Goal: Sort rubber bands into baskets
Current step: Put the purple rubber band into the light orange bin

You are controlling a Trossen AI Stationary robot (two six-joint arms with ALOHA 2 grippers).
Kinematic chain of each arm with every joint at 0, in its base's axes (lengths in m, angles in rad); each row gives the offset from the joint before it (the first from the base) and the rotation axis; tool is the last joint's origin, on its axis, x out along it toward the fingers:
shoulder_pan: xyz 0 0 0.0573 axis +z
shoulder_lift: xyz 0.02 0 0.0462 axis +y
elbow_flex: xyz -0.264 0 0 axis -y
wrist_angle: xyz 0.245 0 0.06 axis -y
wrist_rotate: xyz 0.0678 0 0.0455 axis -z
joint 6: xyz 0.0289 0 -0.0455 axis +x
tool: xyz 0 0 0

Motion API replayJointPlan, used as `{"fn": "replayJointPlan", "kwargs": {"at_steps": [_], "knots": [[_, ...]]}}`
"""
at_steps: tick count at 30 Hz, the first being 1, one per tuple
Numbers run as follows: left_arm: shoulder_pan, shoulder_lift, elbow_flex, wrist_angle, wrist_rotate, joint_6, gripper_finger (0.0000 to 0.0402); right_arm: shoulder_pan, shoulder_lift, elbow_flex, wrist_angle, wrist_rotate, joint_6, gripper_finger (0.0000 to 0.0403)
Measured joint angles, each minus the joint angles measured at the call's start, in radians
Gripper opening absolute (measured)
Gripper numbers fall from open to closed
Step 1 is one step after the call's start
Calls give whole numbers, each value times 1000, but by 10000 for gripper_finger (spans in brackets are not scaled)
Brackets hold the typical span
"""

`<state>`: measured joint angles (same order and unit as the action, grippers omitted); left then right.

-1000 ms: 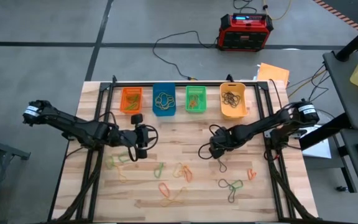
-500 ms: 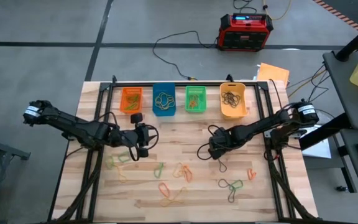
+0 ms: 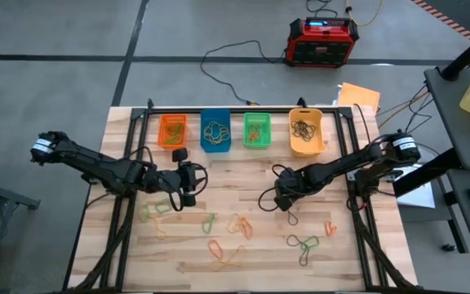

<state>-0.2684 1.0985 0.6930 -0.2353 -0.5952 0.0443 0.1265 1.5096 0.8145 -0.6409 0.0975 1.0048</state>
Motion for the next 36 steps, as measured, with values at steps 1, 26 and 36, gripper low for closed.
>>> {"fn": "replayJointPlan", "kwargs": {"at_steps": [1, 26, 36], "knots": [[0, 0, 0, 2, 0, 3, 118, 0, -21, 9, 2, 17, -16, 9], [8, -2, 0, 171, -40, 183, 118, -254, -361, 65, 630, 476, -945, 9], [12, -2, 0, 185, -75, 183, 118, -431, -354, 63, 351, 819, -790, 9]]}}
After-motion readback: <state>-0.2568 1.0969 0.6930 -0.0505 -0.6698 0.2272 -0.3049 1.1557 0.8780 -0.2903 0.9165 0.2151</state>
